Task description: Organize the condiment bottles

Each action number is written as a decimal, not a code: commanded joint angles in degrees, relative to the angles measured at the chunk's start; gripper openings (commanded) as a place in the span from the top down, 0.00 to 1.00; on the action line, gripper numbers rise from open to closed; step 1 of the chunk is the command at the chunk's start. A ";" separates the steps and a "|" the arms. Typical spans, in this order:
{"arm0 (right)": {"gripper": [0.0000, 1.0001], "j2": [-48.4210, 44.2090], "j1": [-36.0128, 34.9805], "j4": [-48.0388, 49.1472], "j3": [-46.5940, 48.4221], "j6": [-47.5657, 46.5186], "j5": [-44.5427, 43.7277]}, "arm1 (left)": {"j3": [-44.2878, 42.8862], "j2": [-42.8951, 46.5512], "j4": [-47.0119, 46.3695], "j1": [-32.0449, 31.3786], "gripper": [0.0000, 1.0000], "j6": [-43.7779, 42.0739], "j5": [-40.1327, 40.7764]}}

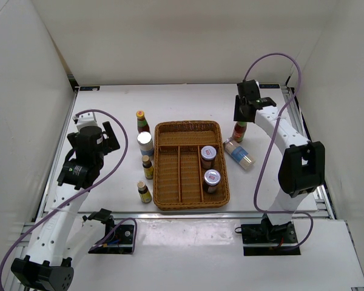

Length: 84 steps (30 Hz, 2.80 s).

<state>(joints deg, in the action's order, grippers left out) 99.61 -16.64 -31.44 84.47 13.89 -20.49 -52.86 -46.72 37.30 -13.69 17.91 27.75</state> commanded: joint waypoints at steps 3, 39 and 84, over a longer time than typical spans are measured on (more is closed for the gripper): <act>1.00 -6.79 -1.89 -0.29 8.95 -3.87 -0.87 | 0.13 0.93 -0.47 -0.19 0.00 0.11 0.55; 0.81 3.13 -17.02 3.58 7.65 -0.62 5.73 | 1.18 -0.13 -3.37 -0.72 0.00 -0.51 -4.54; 0.00 -37.82 -18.07 -5.21 -13.27 0.35 15.57 | -14.73 -43.02 -32.81 -5.73 0.38 -9.82 -10.35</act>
<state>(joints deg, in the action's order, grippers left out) 64.34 -34.52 -36.77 72.12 15.81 -5.56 -64.82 -91.31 6.90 -19.35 9.89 14.61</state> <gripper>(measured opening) 0.998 0.653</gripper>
